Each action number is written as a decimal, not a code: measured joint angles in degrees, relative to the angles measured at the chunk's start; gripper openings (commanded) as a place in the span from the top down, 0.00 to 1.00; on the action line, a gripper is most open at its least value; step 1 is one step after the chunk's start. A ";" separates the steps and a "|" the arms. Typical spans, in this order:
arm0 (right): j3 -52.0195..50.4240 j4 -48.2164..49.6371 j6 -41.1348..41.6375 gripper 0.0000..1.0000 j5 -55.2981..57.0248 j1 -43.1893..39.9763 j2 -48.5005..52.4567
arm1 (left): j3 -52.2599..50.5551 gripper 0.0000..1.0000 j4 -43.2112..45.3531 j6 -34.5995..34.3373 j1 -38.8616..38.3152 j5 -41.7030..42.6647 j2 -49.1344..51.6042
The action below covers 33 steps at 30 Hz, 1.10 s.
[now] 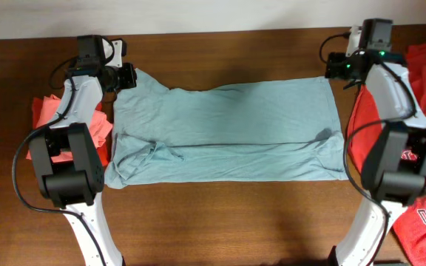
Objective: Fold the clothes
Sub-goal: 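Release the shirt and raise both grippers to the far corners, then grasp the far corners of the grey-blue shirt with both grippers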
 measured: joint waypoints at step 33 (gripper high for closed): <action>0.00 12.92 0.13 0.37 -7.74 0.09 11.67 | 0.00 0.44 5.51 -0.28 -0.04 -7.30 0.90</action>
